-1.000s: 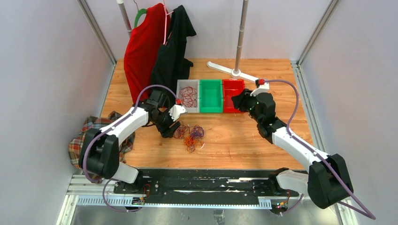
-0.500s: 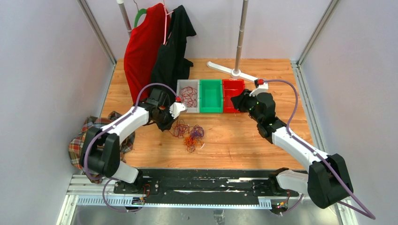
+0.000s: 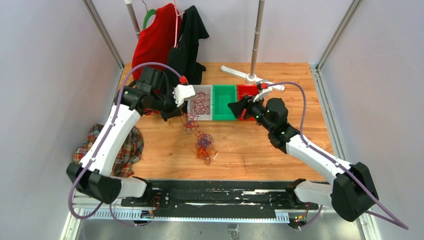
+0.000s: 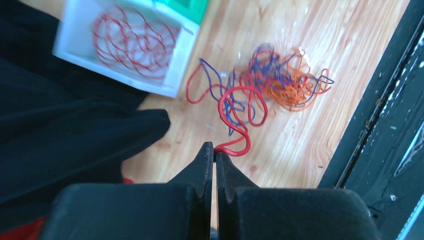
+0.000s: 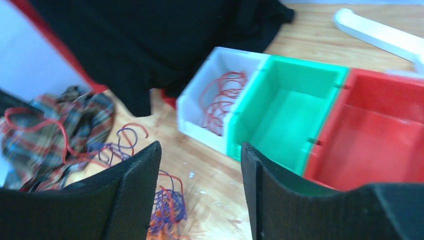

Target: Untangle the cables

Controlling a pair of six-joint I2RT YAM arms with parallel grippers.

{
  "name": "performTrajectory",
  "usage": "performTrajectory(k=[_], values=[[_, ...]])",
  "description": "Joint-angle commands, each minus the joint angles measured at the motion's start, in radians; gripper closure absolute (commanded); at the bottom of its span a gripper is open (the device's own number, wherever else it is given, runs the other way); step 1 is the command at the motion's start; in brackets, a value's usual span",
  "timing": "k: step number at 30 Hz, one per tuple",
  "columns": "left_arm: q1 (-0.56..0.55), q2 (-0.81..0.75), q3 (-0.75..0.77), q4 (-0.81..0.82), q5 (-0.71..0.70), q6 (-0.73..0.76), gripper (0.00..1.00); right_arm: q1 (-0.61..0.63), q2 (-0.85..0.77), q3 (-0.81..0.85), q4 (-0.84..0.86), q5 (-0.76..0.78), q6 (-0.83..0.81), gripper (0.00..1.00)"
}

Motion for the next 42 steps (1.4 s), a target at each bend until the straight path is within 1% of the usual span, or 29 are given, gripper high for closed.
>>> performTrajectory(k=[1, 4, 6, 11, 18, 21, 25, 27, 30, 35, 38, 42], values=[[-0.011, -0.081, 0.128, -0.102, 0.092, -0.013, 1.0, 0.098, -0.009, 0.069, 0.077, -0.079, -0.093, 0.38], [-0.048, -0.086, 0.172, -0.1, 0.095, -0.034, 1.0, 0.147, -0.022, 0.084, 0.12, -0.132, -0.09, 0.33], [-0.073, -0.079, 0.182, -0.101, 0.083, -0.056, 1.0, 0.19, -0.032, 0.093, 0.15, -0.151, -0.096, 0.31], [-0.111, -0.053, 0.177, -0.101, 0.043, -0.092, 0.99, 0.287, -0.041, 0.132, 0.161, -0.172, -0.114, 0.3], [-0.112, -0.028, 0.235, -0.1, 0.026, -0.151, 1.0, 0.367, 0.048, 0.193, 0.151, -0.205, -0.134, 0.3], [-0.113, -0.034, 0.242, -0.099, 0.03, -0.161, 0.99, 0.386, 0.091, 0.21, 0.142, -0.178, -0.153, 0.32], [-0.116, -0.046, 0.248, -0.099, 0.042, -0.182, 1.0, 0.397, 0.146, 0.243, 0.105, -0.076, -0.186, 0.38], [-0.119, -0.053, 0.252, -0.1, 0.047, -0.193, 1.0, 0.398, 0.169, 0.253, 0.106, -0.018, -0.187, 0.41], [-0.123, -0.06, 0.256, -0.101, 0.062, -0.205, 0.99, 0.399, 0.194, 0.257, 0.14, 0.026, -0.189, 0.44], [-0.125, -0.047, 0.279, -0.101, 0.102, -0.247, 0.99, 0.409, 0.244, 0.274, 0.172, 0.095, -0.191, 0.45], [-0.127, -0.036, 0.302, -0.1, 0.148, -0.257, 1.0, 0.418, 0.274, 0.268, 0.221, 0.116, -0.177, 0.45], [-0.127, -0.011, 0.36, -0.099, 0.194, -0.266, 0.99, 0.425, 0.324, 0.248, 0.293, 0.105, -0.125, 0.44]])
